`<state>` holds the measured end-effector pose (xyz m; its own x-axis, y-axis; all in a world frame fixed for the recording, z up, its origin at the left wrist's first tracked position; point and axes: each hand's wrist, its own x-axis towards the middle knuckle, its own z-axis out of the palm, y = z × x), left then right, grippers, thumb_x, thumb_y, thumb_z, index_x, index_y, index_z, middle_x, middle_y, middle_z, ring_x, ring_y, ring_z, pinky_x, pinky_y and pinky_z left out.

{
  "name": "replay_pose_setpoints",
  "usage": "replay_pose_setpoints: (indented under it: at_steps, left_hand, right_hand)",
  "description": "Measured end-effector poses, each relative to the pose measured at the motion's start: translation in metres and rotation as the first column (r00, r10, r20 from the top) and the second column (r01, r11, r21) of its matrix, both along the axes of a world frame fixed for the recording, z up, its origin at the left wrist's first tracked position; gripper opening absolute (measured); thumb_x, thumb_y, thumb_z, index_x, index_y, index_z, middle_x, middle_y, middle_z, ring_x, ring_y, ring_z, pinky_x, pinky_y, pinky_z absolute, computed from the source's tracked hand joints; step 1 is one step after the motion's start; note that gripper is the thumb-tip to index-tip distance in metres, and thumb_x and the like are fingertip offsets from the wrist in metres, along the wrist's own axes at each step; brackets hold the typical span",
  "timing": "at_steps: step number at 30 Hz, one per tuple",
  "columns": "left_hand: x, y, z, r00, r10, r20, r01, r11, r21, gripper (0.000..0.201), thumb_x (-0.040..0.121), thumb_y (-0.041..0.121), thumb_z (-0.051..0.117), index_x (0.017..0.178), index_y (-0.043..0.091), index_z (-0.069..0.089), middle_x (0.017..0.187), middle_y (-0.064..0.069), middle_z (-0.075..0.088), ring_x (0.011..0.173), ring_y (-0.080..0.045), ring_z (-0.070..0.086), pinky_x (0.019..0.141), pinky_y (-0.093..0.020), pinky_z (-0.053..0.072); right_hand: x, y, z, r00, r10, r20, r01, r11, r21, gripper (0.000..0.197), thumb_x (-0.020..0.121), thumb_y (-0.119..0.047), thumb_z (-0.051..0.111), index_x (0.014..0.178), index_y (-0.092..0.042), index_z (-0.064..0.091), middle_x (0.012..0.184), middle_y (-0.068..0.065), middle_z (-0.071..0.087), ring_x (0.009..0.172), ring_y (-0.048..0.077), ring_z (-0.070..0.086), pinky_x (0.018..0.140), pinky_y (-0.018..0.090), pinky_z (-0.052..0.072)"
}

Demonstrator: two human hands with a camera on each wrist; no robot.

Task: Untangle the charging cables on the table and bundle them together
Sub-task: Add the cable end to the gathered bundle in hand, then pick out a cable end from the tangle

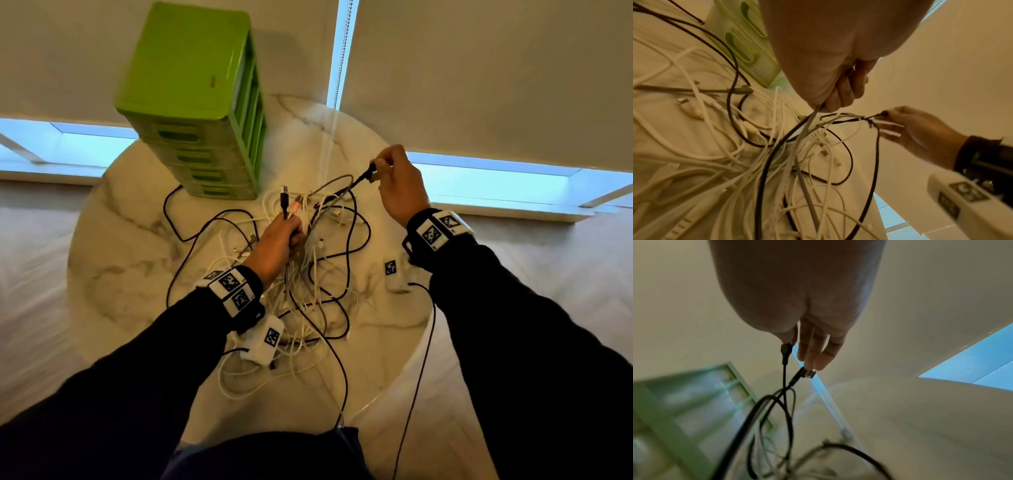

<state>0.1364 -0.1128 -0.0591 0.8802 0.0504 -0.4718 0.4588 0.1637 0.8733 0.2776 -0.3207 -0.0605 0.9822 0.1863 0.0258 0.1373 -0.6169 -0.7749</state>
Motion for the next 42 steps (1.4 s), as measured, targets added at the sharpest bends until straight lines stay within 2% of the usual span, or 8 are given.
replay_pose_setpoints:
  at_steps: [5,14,19,26,29,33,37,42]
  left_hand:
    - [-0.005,0.000,0.010,0.993,0.081,0.084,-0.081,0.997,0.000,0.028,0.107,0.024,0.033,0.081,0.020,0.040,0.061,0.007,0.029,0.051,-0.008,0.023,0.050,-0.024,0.021]
    - [-0.038,0.025,0.031,0.949,0.161,0.271,-0.174,0.984,0.026,0.014,0.103,0.031,0.054,0.103,0.018,0.055,0.070,0.013,0.045,0.059,-0.003,0.040,0.058,-0.024,0.035]
    - [-0.064,0.032,0.036,0.959,0.074,0.275,-0.126,0.976,0.177,0.056,0.103,0.031,0.054,0.136,-0.012,0.039,0.112,-0.035,0.056,0.103,-0.042,0.056,0.092,-0.057,0.044]
    - [-0.075,0.044,0.031,0.940,0.032,0.340,-0.125,0.959,0.255,0.050,0.104,0.029,0.053,0.122,-0.017,0.047,0.065,0.012,0.055,0.082,-0.001,0.060,0.087,-0.001,0.038]
    - [-0.075,0.048,0.029,0.933,0.040,0.357,-0.167,0.928,0.333,0.032,0.104,0.035,0.052,0.113,0.005,0.059,0.071,0.021,0.054,0.080,0.009,0.055,0.093,-0.020,0.045]
    - [-0.069,0.059,0.044,0.889,0.224,0.400,-0.341,0.906,0.251,0.046,0.104,0.038,0.051,0.147,0.024,0.044,0.087,0.000,0.065,0.074,-0.014,0.062,0.070,-0.039,0.048]
    - [-0.055,0.079,0.053,0.821,0.431,0.375,-0.506,0.853,0.128,0.013,0.105,0.033,0.051,0.098,0.026,0.058,0.065,0.011,0.044,0.054,-0.005,0.037,0.055,-0.025,0.033]
    - [-0.049,0.079,0.058,0.815,0.552,0.177,-0.510,0.828,-0.233,0.020,0.108,0.029,0.044,0.094,0.020,0.055,0.071,0.008,0.046,0.052,-0.004,0.032,0.050,-0.019,0.024]
  right_hand:
    - [-0.023,0.038,0.059,0.989,0.140,-0.044,-0.115,0.927,0.357,0.009,0.108,-0.021,0.038,0.101,-0.020,0.044,0.093,0.006,0.075,0.088,0.018,0.073,0.082,0.039,0.057]
    - [-0.118,0.084,0.038,0.904,0.410,-0.124,-0.384,0.903,0.191,0.024,0.093,-0.027,0.069,0.099,-0.016,0.048,0.083,0.009,0.067,0.077,0.026,0.065,0.074,0.046,0.053]
    - [-0.133,0.089,0.048,0.900,0.416,-0.127,-0.394,0.903,0.170,0.030,0.091,-0.030,0.072,0.098,-0.018,0.046,0.083,0.004,0.072,0.080,0.024,0.069,0.075,0.041,0.056]
    - [-0.144,0.084,0.053,0.861,0.495,-0.118,-0.474,0.864,0.168,0.024,0.091,-0.015,0.072,0.105,-0.018,0.052,0.088,-0.003,0.071,0.087,0.013,0.070,0.086,0.037,0.057]
    - [-0.145,0.081,0.049,0.838,0.541,-0.068,-0.542,0.841,0.005,0.010,0.099,-0.027,0.061,0.102,-0.018,0.057,0.090,-0.004,0.069,0.086,0.014,0.066,0.081,0.038,0.054]
    - [-0.140,0.073,0.033,0.818,0.576,-0.004,-0.553,0.783,-0.286,0.033,0.106,-0.045,0.031,0.100,-0.024,0.056,0.093,-0.002,0.064,0.085,0.023,0.060,0.080,0.046,0.048]
    - [-0.133,0.060,0.032,0.899,0.437,-0.020,-0.396,0.794,-0.461,0.033,0.108,-0.040,0.027,0.101,-0.025,0.055,0.088,-0.003,0.066,0.092,0.025,0.061,0.088,0.037,0.026]
    - [-0.137,0.080,0.048,0.964,0.247,0.098,-0.237,0.967,-0.097,0.026,0.108,-0.031,0.034,0.100,-0.020,0.056,0.078,-0.008,0.070,0.070,0.006,0.064,0.086,0.038,0.046]
